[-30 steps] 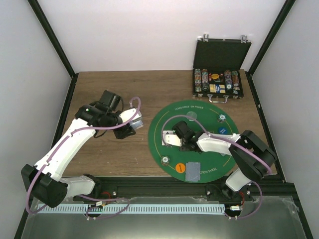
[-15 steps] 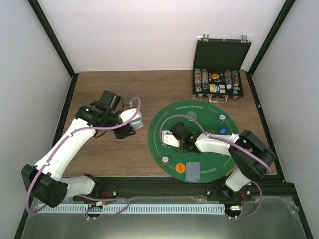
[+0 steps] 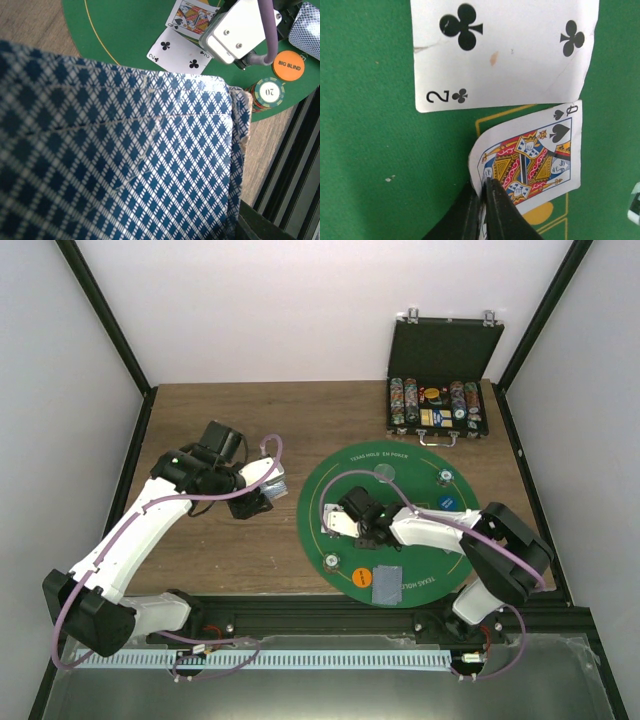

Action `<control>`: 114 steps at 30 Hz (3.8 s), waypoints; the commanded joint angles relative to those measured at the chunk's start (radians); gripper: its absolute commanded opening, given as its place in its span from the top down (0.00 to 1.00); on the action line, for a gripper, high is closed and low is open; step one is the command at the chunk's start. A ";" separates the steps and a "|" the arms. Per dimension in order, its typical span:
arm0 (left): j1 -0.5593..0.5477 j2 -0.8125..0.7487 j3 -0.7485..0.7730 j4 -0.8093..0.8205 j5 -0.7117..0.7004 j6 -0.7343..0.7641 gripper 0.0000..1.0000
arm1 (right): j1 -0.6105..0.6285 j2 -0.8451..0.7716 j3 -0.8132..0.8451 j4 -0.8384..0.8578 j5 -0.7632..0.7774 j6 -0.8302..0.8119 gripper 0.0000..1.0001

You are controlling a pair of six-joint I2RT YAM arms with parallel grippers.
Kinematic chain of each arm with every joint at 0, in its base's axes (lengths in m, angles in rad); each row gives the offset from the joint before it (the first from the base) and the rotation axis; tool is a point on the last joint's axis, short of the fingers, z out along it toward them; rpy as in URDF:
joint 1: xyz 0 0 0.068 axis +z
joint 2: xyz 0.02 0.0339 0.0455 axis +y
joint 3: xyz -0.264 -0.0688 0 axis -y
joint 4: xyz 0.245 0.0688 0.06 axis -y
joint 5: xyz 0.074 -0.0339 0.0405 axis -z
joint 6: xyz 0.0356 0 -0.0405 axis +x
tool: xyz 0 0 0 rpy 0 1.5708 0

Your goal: Distribute texas hold em gaming equipment

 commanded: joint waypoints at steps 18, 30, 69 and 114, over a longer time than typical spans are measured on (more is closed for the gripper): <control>0.006 -0.001 0.001 0.003 0.020 0.012 0.51 | 0.010 -0.187 0.120 -0.087 -0.261 0.144 0.45; 0.006 -0.007 0.010 -0.009 0.017 0.010 0.50 | -0.026 -0.031 0.272 -0.044 -0.403 0.326 0.15; 0.035 -0.005 0.000 0.000 -0.003 0.011 0.50 | -0.025 0.127 0.168 -0.008 -0.065 -0.043 0.11; 0.035 -0.005 0.026 -0.017 0.045 0.008 0.50 | -0.123 0.141 0.495 0.581 -1.273 1.309 0.18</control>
